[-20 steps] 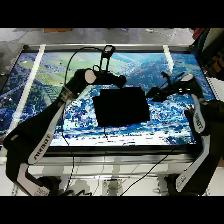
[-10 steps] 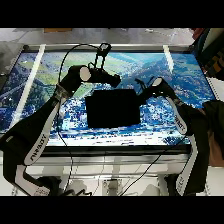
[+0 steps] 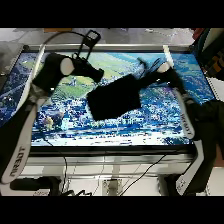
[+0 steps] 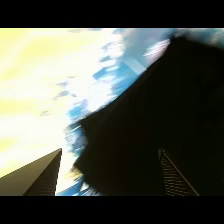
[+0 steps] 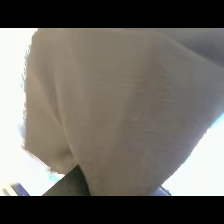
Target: Fold the clothes and pants, and hang the long-sleeved shirts on hangers.
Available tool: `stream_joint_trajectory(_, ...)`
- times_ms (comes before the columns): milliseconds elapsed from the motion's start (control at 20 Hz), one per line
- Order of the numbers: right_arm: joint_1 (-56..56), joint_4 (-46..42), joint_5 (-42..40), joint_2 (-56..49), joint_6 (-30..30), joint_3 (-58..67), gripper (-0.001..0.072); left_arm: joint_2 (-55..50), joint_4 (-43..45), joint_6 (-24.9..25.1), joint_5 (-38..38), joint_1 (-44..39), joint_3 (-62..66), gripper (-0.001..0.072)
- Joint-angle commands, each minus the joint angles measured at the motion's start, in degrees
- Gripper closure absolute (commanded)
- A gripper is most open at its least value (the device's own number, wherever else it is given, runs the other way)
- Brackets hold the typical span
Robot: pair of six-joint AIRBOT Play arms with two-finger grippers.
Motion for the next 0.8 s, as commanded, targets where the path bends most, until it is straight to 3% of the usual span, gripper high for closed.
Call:
stream_joint_trajectory(0,-10.1,0.4,0.8,7.9,5.6,4.3,0.0692,7.3,10.3,0.0,-4.3,0.9,0.0,0.0011)
stream_joint_trajectory(350,-41.6,-10.4,2.2,24.3,18.9,4.2,0.0691,13.7,10.3,0.0,-4.3,1.1,0.0,0.0011)
stream_joint_trajectory(500,-54.6,-16.9,3.4,28.6,19.3,4.2,0.0691,13.7,10.2,0.0,-4.3,1.1,0.0,0.0011)
stream_joint_trajectory(600,-62.3,-22.3,9.6,30.2,22.0,4.2,0.0691,13.7,10.3,0.0,-4.3,1.1,0.0,0.0011)
stream_joint_trajectory(700,-67.8,-28.0,16.4,30.3,32.3,3.8,0.0692,13.7,10.3,0.0,-4.2,1.1,0.0,0.0010)
stream_joint_trajectory(750,-69.5,-29.7,19.8,30.3,32.6,2.9,0.0691,13.7,10.2,0.0,-4.2,1.1,0.0,0.0010)
